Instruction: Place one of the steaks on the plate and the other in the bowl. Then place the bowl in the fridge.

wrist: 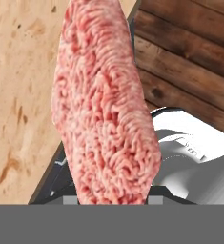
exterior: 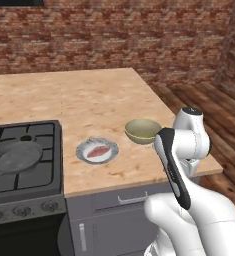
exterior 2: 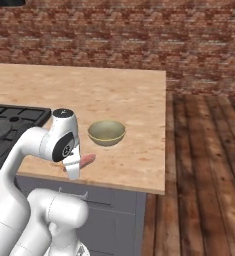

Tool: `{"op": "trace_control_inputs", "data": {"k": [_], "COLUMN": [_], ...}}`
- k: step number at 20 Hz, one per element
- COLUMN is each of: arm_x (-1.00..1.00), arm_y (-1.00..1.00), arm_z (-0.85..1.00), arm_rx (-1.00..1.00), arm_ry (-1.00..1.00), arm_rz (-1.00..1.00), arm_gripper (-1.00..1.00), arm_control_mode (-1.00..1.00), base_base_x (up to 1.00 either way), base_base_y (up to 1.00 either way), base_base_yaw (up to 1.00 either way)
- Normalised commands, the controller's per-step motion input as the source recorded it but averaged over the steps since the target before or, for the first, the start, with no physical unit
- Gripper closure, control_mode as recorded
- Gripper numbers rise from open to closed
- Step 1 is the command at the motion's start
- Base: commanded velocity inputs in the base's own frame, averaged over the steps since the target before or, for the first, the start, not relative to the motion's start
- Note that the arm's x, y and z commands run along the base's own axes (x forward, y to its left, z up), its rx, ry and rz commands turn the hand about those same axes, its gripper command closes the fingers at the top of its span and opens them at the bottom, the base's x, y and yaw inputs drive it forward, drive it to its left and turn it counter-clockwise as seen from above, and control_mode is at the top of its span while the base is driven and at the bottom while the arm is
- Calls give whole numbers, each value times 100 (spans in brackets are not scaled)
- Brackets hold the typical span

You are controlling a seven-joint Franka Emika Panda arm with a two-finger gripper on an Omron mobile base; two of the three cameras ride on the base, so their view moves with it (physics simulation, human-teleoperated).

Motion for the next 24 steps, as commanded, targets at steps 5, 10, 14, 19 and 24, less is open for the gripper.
{"op": "trace_control_inputs", "data": {"k": [5, 10, 14, 19, 24], "arm_x": [0, 0, 0, 0, 0], "arm_y": [0, 0, 0, 0, 0], "arm_z": [0, 0, 0, 0, 0], "arm_rx": [0, 0, 0, 0, 0], "arm_ry": [0, 0, 0, 0, 0], "arm_rz": [0, 0, 0, 0, 0], "arm_gripper": [100, 100, 100, 100, 100], "arm_control_mode": [100, 100, 100, 100, 100], "base_base_x": [8, 17, 25, 38, 45], "base_base_y": [-38, -32, -24, -16, -9], "base_base_yaw": [0, 0, 0, 1, 2]}}
